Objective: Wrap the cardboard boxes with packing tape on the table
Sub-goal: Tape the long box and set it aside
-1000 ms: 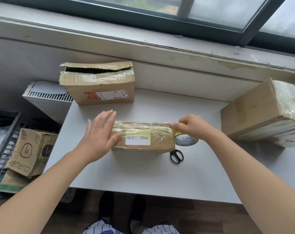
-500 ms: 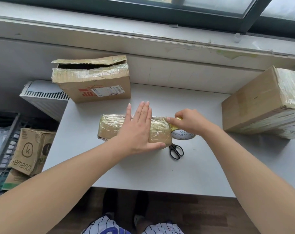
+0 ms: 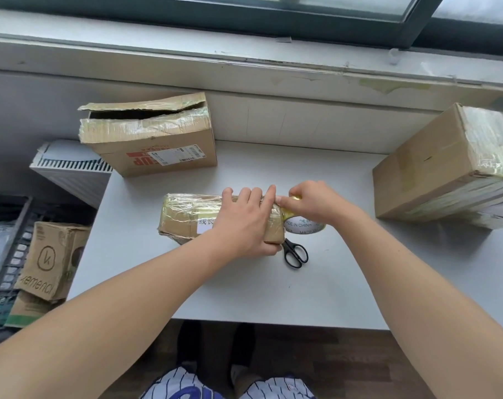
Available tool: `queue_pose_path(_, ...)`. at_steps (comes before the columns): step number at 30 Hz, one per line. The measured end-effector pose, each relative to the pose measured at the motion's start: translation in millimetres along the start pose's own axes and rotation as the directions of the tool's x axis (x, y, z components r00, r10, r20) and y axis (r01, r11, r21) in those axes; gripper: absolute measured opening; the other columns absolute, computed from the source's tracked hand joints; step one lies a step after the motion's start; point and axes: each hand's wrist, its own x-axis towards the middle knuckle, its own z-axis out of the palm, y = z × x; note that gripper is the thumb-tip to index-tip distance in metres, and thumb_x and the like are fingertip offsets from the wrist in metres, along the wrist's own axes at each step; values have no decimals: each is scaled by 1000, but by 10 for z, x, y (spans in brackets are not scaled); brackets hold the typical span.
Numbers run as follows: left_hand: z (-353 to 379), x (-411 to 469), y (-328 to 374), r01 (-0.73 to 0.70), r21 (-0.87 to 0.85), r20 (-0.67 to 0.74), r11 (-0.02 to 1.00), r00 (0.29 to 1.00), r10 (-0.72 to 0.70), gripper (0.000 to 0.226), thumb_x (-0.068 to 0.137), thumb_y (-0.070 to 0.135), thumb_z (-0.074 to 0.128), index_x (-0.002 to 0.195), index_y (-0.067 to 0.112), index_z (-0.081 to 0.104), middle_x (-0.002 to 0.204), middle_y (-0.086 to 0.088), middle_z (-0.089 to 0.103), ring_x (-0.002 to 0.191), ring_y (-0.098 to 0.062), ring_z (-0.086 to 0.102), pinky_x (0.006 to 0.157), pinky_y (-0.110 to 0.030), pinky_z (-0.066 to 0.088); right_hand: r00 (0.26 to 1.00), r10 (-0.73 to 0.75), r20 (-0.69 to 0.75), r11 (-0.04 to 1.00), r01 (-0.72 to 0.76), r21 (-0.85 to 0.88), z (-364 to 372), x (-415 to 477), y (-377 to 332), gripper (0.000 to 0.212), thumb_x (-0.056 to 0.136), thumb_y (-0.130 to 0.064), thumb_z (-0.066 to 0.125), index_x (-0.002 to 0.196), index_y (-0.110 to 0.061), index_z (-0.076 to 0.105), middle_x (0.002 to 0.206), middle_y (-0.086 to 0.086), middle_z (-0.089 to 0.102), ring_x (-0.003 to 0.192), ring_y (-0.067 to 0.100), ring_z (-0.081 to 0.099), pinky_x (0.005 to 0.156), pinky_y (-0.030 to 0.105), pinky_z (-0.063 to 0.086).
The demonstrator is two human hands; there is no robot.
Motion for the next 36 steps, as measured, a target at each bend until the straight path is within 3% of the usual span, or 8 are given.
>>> queue_pose_path(3,-59,18,-52,-51,-35,64,998,997,53,130,73,91,47,162,11,-3,146,-9,37,137,-31,35,115,-63,22,1000,12,-1,1000,-12,10,-10,-27,-15,62,94,-65,54,70,-8,55,59,3,44,61,21,42,55,34,30)
queue_pose_path(6,-81,-91,-324,-129,-62,107,990,985,135,131,74,97,30,162,11,-14,169,-8,11,157,-27,6,123,-65,2,1000,15,-5,1000,-16,-9,1,-53,-21,66,94,-68,53,73,-6,59,59,4,48,59,19,45,54,33,31)
queue_pose_path(9,-41,-346,-759,-74,0,132,997,989,73,130,74,100,20,160,11,-23,171,-4,-19,156,-21,-23,122,-65,-9,1000,10,-6,1000,-10,-23,2,-58,-13,64,94,-69,51,72,-10,58,61,4,51,61,20,48,56,33,32)
queue_pose_path(13,-45,-640,-1245,38,50,191,998,980,-47,134,69,104,16,157,13,-29,167,-2,-32,151,-19,-34,119,-68,-12,1000,10,-16,999,-11,-38,3,-53,-24,67,95,-67,51,76,-4,60,62,5,49,61,20,47,56,33,30)
queue_pose_path(20,-45,-403,-907,154,-38,191,987,971,-144,157,54,111,16,157,-2,-19,168,-15,-25,153,-30,-31,120,-67,-9,1000,14,-26,999,-14,-32,44,-9,-3,65,97,-64,51,81,-2,62,63,5,50,62,19,48,56,33,32)
queue_pose_path(28,-73,-13,-72,-22,-69,138,997,990,32,153,59,107,27,159,-2,-15,169,-18,-19,154,-33,-28,116,-73,-9,1000,-1,-19,1000,0,-19,68,-6,35,59,97,-62,52,66,-13,53,58,2,48,59,19,45,56,34,32)
queue_pose_path(32,-66,90,112,-64,-22,105,998,992,66,144,68,98,42,160,-1,-6,169,-15,7,157,-34,-2,118,-71,-3,999,37,-33,999,-36,31,111,-15,108,58,97,-61,51,64,-14,49,57,2,47,60,20,46,57,35,34)
queue_pose_path(36,-72,83,7,-64,-36,99,997,993,67,141,69,91,56,161,3,-6,156,-9,30,146,-30,26,123,-65,4,998,36,-42,998,-34,53,100,-65,36,58,98,-61,50,64,-14,47,59,0,46,59,17,43,57,35,32)
